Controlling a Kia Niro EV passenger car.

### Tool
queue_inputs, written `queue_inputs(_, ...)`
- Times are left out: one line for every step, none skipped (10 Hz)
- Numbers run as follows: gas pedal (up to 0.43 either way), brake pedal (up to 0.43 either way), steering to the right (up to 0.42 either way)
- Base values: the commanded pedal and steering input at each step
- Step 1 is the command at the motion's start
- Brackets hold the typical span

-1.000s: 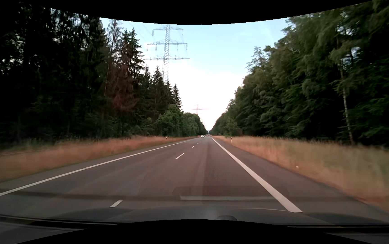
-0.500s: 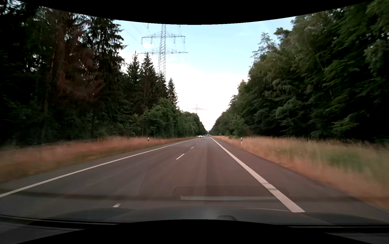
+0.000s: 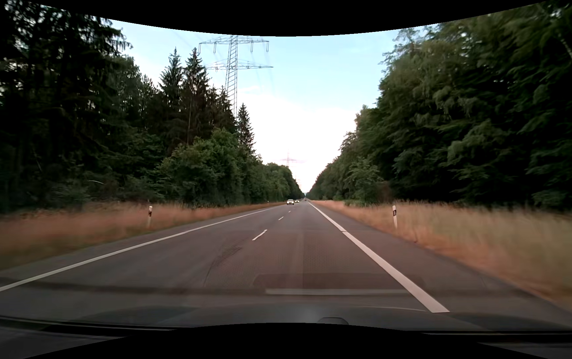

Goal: Follow the waypoints while adhering to traffic rules and regulations

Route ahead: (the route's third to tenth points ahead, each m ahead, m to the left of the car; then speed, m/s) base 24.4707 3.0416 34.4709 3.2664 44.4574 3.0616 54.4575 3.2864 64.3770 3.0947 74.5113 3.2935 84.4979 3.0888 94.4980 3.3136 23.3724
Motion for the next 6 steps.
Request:
queue_inputs(0.189, 0.0, -0.002)
queue_inputs(0.189, 0.0, -0.001)
queue_inputs(0.189, 0.0, -0.001)
queue_inputs(0.189, 0.0, -0.001)
queue_inputs(0.189, 0.0, -0.001)
queue_inputs(0.189, 0.0, -0.001)
